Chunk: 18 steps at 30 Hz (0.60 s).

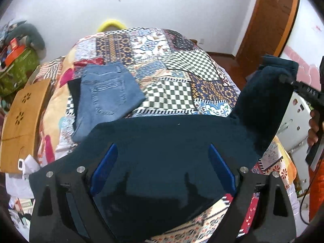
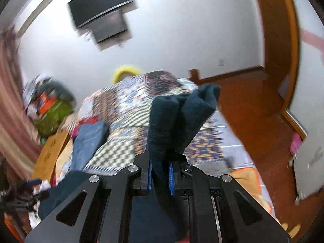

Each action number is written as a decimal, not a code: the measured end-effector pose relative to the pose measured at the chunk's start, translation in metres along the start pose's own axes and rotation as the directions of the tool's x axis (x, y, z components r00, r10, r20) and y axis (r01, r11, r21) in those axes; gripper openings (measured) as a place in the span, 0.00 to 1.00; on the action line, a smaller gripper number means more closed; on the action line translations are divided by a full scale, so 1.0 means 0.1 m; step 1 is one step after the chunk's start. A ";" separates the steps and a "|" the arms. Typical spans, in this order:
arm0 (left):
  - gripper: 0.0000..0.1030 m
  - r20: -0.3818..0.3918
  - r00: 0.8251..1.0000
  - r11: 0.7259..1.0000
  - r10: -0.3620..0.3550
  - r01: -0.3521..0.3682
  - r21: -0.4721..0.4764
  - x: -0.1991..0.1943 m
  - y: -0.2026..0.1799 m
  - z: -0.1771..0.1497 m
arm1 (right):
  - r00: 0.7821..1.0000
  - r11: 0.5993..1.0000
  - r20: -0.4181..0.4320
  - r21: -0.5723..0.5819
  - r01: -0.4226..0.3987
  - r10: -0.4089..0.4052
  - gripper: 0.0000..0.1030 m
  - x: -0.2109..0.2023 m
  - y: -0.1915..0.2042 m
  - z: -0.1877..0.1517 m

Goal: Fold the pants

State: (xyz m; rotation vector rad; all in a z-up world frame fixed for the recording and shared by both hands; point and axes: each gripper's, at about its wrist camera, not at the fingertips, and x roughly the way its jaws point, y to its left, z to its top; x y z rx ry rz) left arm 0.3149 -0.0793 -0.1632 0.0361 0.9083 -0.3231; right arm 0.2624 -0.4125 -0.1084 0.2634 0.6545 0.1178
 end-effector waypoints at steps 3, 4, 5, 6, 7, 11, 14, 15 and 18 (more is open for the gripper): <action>0.88 0.005 1.000 1.000 0.016 -0.016 -0.014 -0.08 0.11 -0.08 | 0.996 0.996 -0.060 -0.055 -0.065 0.062 0.11 0.19 0.35 -0.16; 0.88 0.006 1.000 1.000 0.024 -0.024 -0.020 -0.10 0.15 -0.12 | 0.994 0.994 -0.082 -0.069 -0.082 0.076 0.11 0.25 0.44 -0.22; 0.88 0.007 1.000 0.999 0.028 -0.028 -0.025 -0.11 0.18 -0.14 | 0.990 0.991 -0.110 -0.088 -0.100 0.090 0.11 0.32 0.54 -0.29; 0.88 0.006 1.000 0.999 0.030 -0.029 -0.032 -0.12 0.22 -0.17 | 0.985 0.987 -0.141 -0.104 -0.119 0.104 0.11 0.40 0.65 -0.38; 0.88 0.004 1.000 0.999 0.029 -0.029 -0.040 -0.13 0.25 -0.20 | 0.978 0.983 -0.175 -0.116 -0.139 0.118 0.11 0.49 0.75 -0.48; 0.88 -0.004 0.999 0.997 0.032 -0.032 -0.064 -0.15 0.35 -0.30 | 0.944 0.969 -0.303 -0.158 -0.188 0.133 0.11 0.74 1.03 -0.82; 0.88 -0.013 0.999 0.996 0.035 -0.035 -0.080 -0.14 0.41 -0.35 | 0.924 0.955 -0.369 -0.227 -0.192 0.098 0.12 0.86 1.17 -1.06; 0.88 -0.017 0.999 0.996 0.035 -0.036 -0.083 -0.14 0.42 -0.37 | 0.918 0.948 -0.388 -0.251 -0.195 0.086 0.13 0.88 1.18 -1.13; 0.88 -0.032 0.999 0.995 0.040 -0.042 -0.094 -0.08 0.45 -0.38 | 0.911 0.932 -0.407 -0.302 -0.199 0.063 0.15 0.83 1.20 -1.22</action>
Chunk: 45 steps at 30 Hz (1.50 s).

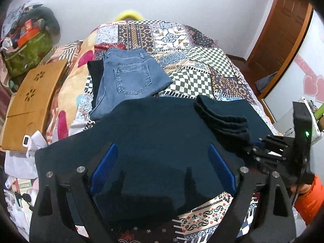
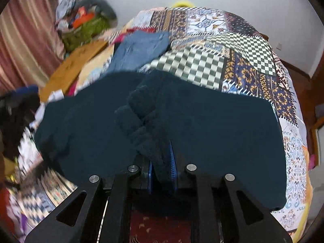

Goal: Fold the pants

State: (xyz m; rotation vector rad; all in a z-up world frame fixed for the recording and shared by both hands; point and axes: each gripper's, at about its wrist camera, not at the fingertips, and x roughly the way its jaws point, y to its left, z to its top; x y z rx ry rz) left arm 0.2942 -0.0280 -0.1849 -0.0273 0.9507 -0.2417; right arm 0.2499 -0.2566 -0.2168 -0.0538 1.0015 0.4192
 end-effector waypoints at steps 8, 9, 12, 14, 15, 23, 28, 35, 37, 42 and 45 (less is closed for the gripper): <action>0.88 -0.002 1.000 1.000 -0.001 0.001 0.019 0.11 -0.16 0.13 | 0.999 0.998 0.010 -0.033 -0.048 0.049 0.43 -0.31 0.00 -0.05; 0.88 0.000 1.000 1.000 -0.005 0.005 0.027 0.12 -0.20 0.17 | 0.998 0.999 0.030 -0.029 -0.045 0.046 0.44 -0.37 -0.03 -0.05; 0.88 0.010 1.000 0.999 -0.011 0.011 0.052 0.15 -0.34 0.27 | 0.996 1.000 0.088 -0.004 -0.029 0.030 0.45 -0.53 -0.17 0.01; 0.88 0.014 1.000 0.997 -0.014 0.013 0.071 0.19 -0.45 0.36 | 0.992 0.999 0.121 0.028 -0.025 0.022 0.54 -0.60 -0.30 0.06; 0.88 0.014 1.000 0.997 -0.018 0.017 0.082 0.22 -0.51 0.41 | 0.990 0.999 0.142 0.044 -0.020 0.013 0.57 -0.64 -0.37 0.09; 0.88 -0.005 1.000 0.985 -0.017 0.018 0.172 0.57 -0.95 0.72 | 0.980 0.990 0.189 0.140 0.031 -0.058 0.61 -0.63 -0.92 0.35; 0.88 -0.045 0.999 0.978 0.011 -0.001 0.209 0.97 -1.14 0.85 | 0.989 0.989 0.138 0.147 0.036 -0.056 0.61 -0.37 -1.12 0.42; 0.88 -0.174 0.979 0.958 0.105 -0.052 0.281 1.56 -1.15 0.67 | 1.000 0.989 -0.029 0.148 0.009 -0.005 0.63 0.21 -1.23 0.24; 0.90 -0.199 0.975 0.957 0.102 -0.042 0.288 1.66 -1.11 0.58 | 1.000 0.988 -0.026 0.152 0.004 0.000 0.63 0.26 -1.22 0.12; 0.96 -0.197 0.977 0.965 0.083 -0.030 0.259 1.63 -1.04 0.52 | 1.000 0.990 -0.019 0.140 0.012 -0.010 0.64 0.18 -1.19 -0.02; 0.96 -0.189 0.977 0.962 0.096 -0.043 0.269 1.57 -1.06 0.48 | 1.000 0.989 -0.024 0.146 0.019 -0.016 0.65 0.13 -1.19 -0.10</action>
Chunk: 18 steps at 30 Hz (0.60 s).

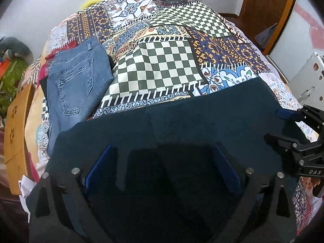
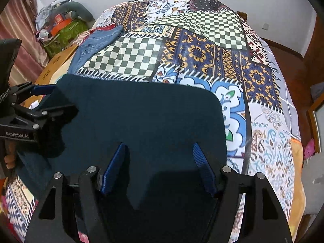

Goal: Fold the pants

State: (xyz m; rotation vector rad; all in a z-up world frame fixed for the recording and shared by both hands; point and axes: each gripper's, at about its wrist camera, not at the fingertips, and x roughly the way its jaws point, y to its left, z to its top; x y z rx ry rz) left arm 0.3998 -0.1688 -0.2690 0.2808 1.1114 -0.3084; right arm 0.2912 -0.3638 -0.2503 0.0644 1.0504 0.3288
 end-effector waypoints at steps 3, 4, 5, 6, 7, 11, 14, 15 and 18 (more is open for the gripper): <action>0.96 0.009 1.000 0.999 0.024 -0.024 0.026 -0.10 -0.05 -0.09 | 1.000 1.000 0.000 0.019 0.005 -0.005 0.65 -0.04 -0.01 -0.08; 0.96 0.009 1.000 0.999 0.021 -0.021 0.026 -0.13 -0.05 -0.13 | 1.000 1.000 -0.001 0.029 0.005 -0.005 0.66 -0.05 -0.02 -0.11; 0.96 0.009 1.000 1.000 0.015 -0.016 0.022 -0.16 -0.05 -0.16 | 1.000 0.999 -0.001 0.038 0.007 -0.007 0.66 -0.05 -0.02 -0.12; 0.96 0.010 1.000 1.000 0.008 -0.008 0.011 -0.19 -0.04 -0.22 | 1.000 0.999 -0.001 0.049 0.009 -0.009 0.66 -0.08 -0.02 -0.16; 0.96 0.012 1.000 1.000 0.003 -0.003 0.004 -0.21 -0.03 -0.26 | 1.000 0.998 0.000 0.057 0.010 -0.010 0.66 -0.11 -0.02 -0.19; 0.96 0.035 0.999 0.999 -0.012 0.013 -0.034 -0.31 -0.01 -0.44 | 1.000 0.998 0.013 0.066 0.025 -0.026 0.66 -0.21 0.02 -0.30; 0.96 0.063 0.998 0.999 -0.007 0.010 -0.052 -0.40 0.00 -0.53 | 0.999 0.997 0.010 0.074 0.037 -0.038 0.66 -0.29 0.04 -0.34; 0.96 0.072 0.997 0.998 -0.005 0.010 -0.058 -0.43 0.00 -0.55 | 0.999 0.996 0.009 0.077 0.042 -0.043 0.66 -0.31 0.05 -0.34; 0.96 0.096 0.995 0.998 -0.002 0.009 -0.068 -0.54 0.04 -0.59 | 0.998 0.995 0.005 0.088 0.056 -0.056 0.66 -0.38 0.08 -0.32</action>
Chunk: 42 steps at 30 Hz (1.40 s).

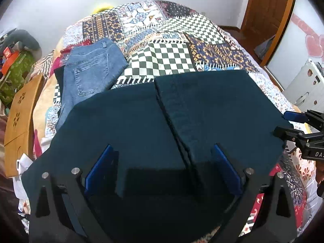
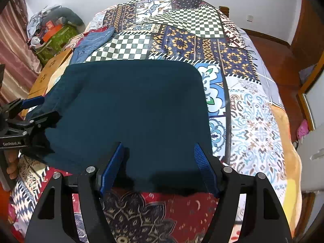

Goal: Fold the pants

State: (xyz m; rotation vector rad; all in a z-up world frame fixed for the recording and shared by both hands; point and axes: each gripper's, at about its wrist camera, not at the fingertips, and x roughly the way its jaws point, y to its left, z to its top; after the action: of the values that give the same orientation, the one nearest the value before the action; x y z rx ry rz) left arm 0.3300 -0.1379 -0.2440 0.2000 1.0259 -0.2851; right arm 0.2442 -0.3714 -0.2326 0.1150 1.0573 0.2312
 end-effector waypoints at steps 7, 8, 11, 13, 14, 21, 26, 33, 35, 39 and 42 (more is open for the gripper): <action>0.96 0.107 0.994 0.998 0.025 -0.019 -0.059 -0.53 0.34 -0.06 | 0.998 1.000 0.051 -0.007 -0.024 0.024 0.66 -0.26 0.25 0.13; 0.96 0.125 0.992 0.996 0.031 -0.020 -0.084 -0.62 0.44 -0.08 | 0.998 1.000 0.064 -0.016 -0.027 0.028 0.66 -0.29 0.31 0.16; 0.96 0.170 0.983 0.986 0.064 -0.037 -0.162 -0.85 0.75 -0.17 | 0.993 0.998 0.105 -0.047 -0.043 0.048 0.66 -0.39 0.51 0.28; 0.96 0.186 0.978 0.974 0.099 -0.058 -0.217 -1.00 1.01 -0.27 | 0.989 0.996 0.130 -0.071 -0.063 0.071 0.66 -0.42 0.67 0.36; 0.96 0.187 0.976 0.968 0.116 -0.069 -0.241 -1.06 1.13 -0.34 | 0.987 0.994 0.136 -0.078 -0.071 0.081 0.66 -0.42 0.72 0.37; 0.96 0.123 0.978 0.900 0.169 -0.102 -0.423 -1.27 1.91 -0.97 | 0.985 0.981 0.076 -0.134 -0.141 0.152 0.67 -0.10 1.20 0.43; 0.96 0.048 0.993 0.841 0.112 -0.069 -0.537 -1.17 2.30 -1.48 | 0.987 0.968 -0.017 -0.192 -0.159 0.158 0.67 0.16 1.47 0.33; 0.96 0.062 0.980 0.683 -0.190 0.177 -0.709 -0.81 2.54 -2.12 | 0.995 0.954 -0.055 -0.285 -0.091 0.078 0.71 0.34 1.70 0.17; 0.96 0.065 0.967 0.637 -0.247 0.213 -0.741 -0.69 2.52 -2.21 | 0.996 0.953 -0.056 -0.291 -0.086 0.072 0.71 0.34 1.71 0.18; 0.96 0.061 0.948 0.585 -0.312 0.243 -0.774 -0.50 2.48 -2.33 | 0.994 0.957 -0.064 -0.272 -0.098 0.083 0.71 0.35 1.69 0.22; 0.96 0.058 0.929 0.522 -0.365 0.256 -0.814 -0.30 2.50 -2.39 | 0.994 0.957 -0.061 -0.271 -0.100 0.087 0.71 0.35 1.70 0.21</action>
State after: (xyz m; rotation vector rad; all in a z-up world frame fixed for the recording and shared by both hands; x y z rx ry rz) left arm 0.2031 0.1729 -0.3317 -0.8484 1.2197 -0.0947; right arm 0.2563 -0.1976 -0.2175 -0.0906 1.0590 0.4654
